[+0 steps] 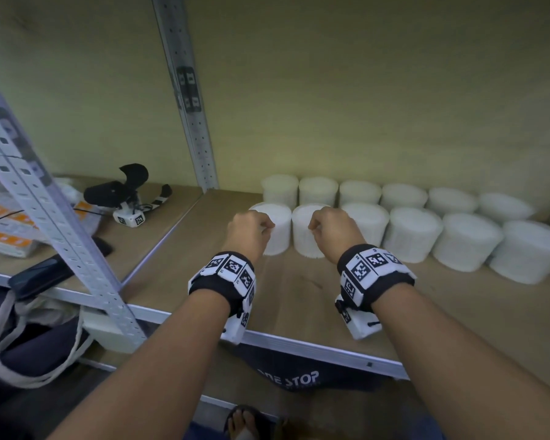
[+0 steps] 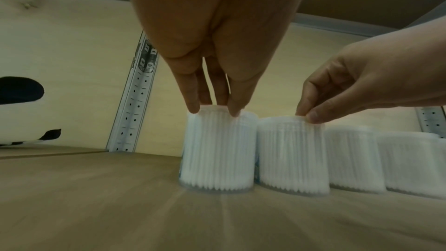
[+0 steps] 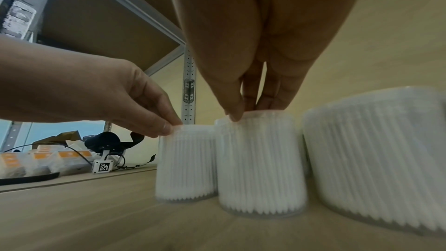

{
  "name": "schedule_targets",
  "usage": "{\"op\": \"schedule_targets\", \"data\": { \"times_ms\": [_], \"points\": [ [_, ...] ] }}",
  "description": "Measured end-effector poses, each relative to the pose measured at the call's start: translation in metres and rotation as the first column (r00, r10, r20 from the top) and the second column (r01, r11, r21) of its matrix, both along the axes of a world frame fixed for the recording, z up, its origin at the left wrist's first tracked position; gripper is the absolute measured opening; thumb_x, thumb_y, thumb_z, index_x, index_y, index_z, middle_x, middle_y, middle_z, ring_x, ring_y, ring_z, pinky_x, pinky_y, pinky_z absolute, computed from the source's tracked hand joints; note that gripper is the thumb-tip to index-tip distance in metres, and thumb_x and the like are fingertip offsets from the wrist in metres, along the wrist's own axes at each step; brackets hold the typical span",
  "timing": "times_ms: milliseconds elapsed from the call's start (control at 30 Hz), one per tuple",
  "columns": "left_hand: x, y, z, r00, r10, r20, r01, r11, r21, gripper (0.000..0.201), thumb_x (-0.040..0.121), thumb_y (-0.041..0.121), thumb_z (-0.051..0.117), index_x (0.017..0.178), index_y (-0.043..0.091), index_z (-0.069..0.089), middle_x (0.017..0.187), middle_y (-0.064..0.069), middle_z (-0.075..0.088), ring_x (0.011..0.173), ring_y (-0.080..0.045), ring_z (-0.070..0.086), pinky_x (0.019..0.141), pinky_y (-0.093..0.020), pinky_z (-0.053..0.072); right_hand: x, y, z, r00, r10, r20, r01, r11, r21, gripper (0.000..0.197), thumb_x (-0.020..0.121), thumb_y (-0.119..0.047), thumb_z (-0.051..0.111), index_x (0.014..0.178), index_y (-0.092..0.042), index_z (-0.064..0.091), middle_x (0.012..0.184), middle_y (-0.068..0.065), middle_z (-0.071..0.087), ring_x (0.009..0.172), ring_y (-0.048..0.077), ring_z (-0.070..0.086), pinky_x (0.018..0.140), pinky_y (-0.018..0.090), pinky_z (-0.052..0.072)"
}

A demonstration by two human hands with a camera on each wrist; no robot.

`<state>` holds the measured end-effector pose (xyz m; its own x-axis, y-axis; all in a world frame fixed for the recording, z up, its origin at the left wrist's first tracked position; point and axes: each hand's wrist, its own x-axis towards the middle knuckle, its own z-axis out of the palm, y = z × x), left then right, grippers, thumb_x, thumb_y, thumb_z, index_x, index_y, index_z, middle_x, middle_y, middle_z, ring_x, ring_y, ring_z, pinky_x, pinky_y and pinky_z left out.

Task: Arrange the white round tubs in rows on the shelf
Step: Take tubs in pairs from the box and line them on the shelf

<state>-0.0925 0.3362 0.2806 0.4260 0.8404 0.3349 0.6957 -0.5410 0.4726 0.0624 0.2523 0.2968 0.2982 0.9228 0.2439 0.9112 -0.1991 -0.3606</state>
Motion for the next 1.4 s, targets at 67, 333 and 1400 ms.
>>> {"op": "schedule_targets", "data": {
  "times_ms": [67,333,1400],
  "points": [
    [0.002,0.006,-0.001,1.000,0.001,0.000,-0.001,1.000,0.006,0.020,0.087,0.012,0.060,0.100,0.015,0.075,0.108,-0.003,0.073,0.104,-0.023,0.065,0.092,-0.031,0.050,0.003,0.004,0.000,1.000,-0.001,0.005,0.001,1.000,-0.003,0.025,0.093,-0.004,0.048,0.107,-0.009,0.068,0.115,0.009,0.064,0.108,0.025,0.059,0.087,0.030,0.044],
    [0.011,0.020,-0.003,1.000,-0.027,0.015,0.027,1.000,0.011,0.019,0.087,0.009,0.061,0.099,0.012,0.075,0.107,-0.004,0.073,0.102,-0.024,0.065,0.090,-0.030,0.050,0.009,0.017,-0.005,1.000,-0.022,-0.019,0.023,0.999,0.022,0.025,0.091,-0.003,0.049,0.106,-0.008,0.069,0.115,0.010,0.064,0.108,0.026,0.058,0.086,0.030,0.044],
    [0.046,0.001,0.039,0.979,-0.164,-0.119,0.157,0.986,-0.064,0.041,0.088,0.026,0.062,0.125,0.010,0.058,0.127,-0.008,0.058,0.118,-0.025,0.055,0.098,-0.031,0.045,0.067,-0.026,0.013,0.995,-0.055,-0.079,0.068,0.983,0.172,0.025,0.087,-0.013,0.057,0.110,-0.009,0.068,0.115,0.008,0.065,0.110,0.024,0.055,0.091,0.029,0.045]
  ]
}}
